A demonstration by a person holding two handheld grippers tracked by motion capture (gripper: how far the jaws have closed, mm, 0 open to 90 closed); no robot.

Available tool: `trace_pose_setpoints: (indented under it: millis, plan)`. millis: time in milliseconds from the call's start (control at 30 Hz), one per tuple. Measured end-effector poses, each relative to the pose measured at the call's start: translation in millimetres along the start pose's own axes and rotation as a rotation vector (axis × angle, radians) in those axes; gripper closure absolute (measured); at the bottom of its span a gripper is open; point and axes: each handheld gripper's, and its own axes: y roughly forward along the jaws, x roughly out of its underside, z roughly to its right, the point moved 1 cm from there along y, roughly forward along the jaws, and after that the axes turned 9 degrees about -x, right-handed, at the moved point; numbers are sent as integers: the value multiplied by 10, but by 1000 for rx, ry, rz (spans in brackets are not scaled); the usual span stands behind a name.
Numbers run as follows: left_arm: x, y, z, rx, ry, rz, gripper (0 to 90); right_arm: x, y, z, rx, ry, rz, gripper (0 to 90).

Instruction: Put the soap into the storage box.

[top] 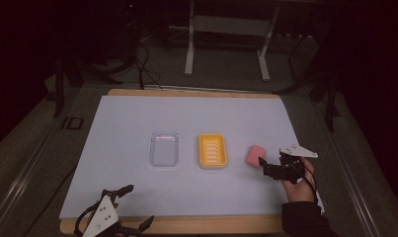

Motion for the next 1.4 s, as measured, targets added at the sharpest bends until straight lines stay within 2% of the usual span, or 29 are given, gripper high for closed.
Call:
trace_pose_setpoints:
  millis: [100, 167, 333, 400, 433, 467, 500, 667, 700, 767, 800, 833, 1033, 1100, 1367, 1400]
  plan:
    - [1, 3, 4, -1, 4, -1, 8, 7, 13, 17, 32, 32, -44, 133]
    - [2, 6, 7, -4, 6, -6, 8, 4, 29, 16, 48, 48, -89, 132]
    - [3, 5, 10, -4, 9, -7, 8, -29, 59, 47, 67, 140, -223, 140]
    - [5, 6, 10, -6, 10, -10, 8, -40, 65, 62, 91, 156, -271, 164]
    - [6, 6, 9, -7, 11, -11, 8, -44, 72, 80, 88, 180, -308, 165]
    - [6, 6, 9, -7, 11, -11, 8, -44, 72, 80, 88, 180, -308, 165]
    - [7, 6, 8, -10, 11, -13, 8, -39, 91, 123, 84, 200, -362, 168]
    - [9, 7, 9, -13, 12, -15, 8, -29, 95, 162, 69, 225, -427, 175]
    - [10, 10, 8, -14, 13, -18, 8, -21, 102, 163, 55, 245, -480, 191]
    - [11, 11, 9, -15, 13, -18, 8, -12, 109, 162, 39, 274, -543, 205]
    - [11, 11, 9, -15, 13, -18, 8, -12, 109, 162, 39, 274, -543, 205]
    - [11, 11, 9, -15, 14, -19, 8, -6, 113, 153, 27, 289, -593, 205]
    - [12, 12, 12, -16, 18, -21, 8, 24, 126, 152, -18, 348, -727, 206]
    - [13, 11, 12, -17, 18, -21, 8, 31, 130, 149, -17, 366, -768, 216]
    - [15, 15, 17, -19, 23, -23, 8, 34, 125, 122, -15, 359, -879, 214]
    - [15, 15, 17, -19, 23, -23, 8, 34, 125, 122, -15, 359, -879, 214]
